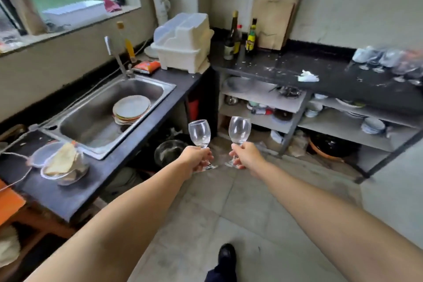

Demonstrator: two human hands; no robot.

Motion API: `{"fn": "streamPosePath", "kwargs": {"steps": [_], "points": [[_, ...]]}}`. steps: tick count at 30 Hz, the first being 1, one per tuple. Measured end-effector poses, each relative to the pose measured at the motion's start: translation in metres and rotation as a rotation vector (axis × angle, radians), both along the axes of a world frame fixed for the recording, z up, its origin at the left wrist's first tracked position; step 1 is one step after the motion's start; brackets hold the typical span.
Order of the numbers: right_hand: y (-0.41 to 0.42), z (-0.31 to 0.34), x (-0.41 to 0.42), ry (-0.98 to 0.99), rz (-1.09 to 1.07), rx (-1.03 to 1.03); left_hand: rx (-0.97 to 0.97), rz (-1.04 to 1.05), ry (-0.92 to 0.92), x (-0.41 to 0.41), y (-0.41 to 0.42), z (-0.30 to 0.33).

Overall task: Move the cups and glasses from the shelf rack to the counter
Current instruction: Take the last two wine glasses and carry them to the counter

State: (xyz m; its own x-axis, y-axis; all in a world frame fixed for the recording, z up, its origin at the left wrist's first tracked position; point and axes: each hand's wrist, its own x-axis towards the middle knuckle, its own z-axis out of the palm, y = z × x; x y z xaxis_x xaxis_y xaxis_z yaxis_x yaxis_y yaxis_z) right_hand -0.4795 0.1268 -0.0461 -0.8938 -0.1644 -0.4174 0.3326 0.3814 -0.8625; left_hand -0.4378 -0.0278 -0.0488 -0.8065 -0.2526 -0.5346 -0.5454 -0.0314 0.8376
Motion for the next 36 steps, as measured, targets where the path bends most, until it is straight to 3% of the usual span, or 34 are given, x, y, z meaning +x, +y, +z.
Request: {"fn": "streamPosePath", "kwargs": {"steps": [12, 21, 36], "points": [[0.181, 0.019, -0.154, 0.023, -0.406, 0.022, -0.034, -0.446, 0.011, -0.222, 0.170, 0.015], [0.312, 0.028, -0.231, 0.020, -0.673, 0.028, -0.107, -0.696, 0.033, -0.322, 0.301, 0.026], [0.506, 0.037, -0.441, 0.037, -0.654, 0.008, -0.033, -0.657, 0.059, -0.548, 0.506, 0.029]]}}
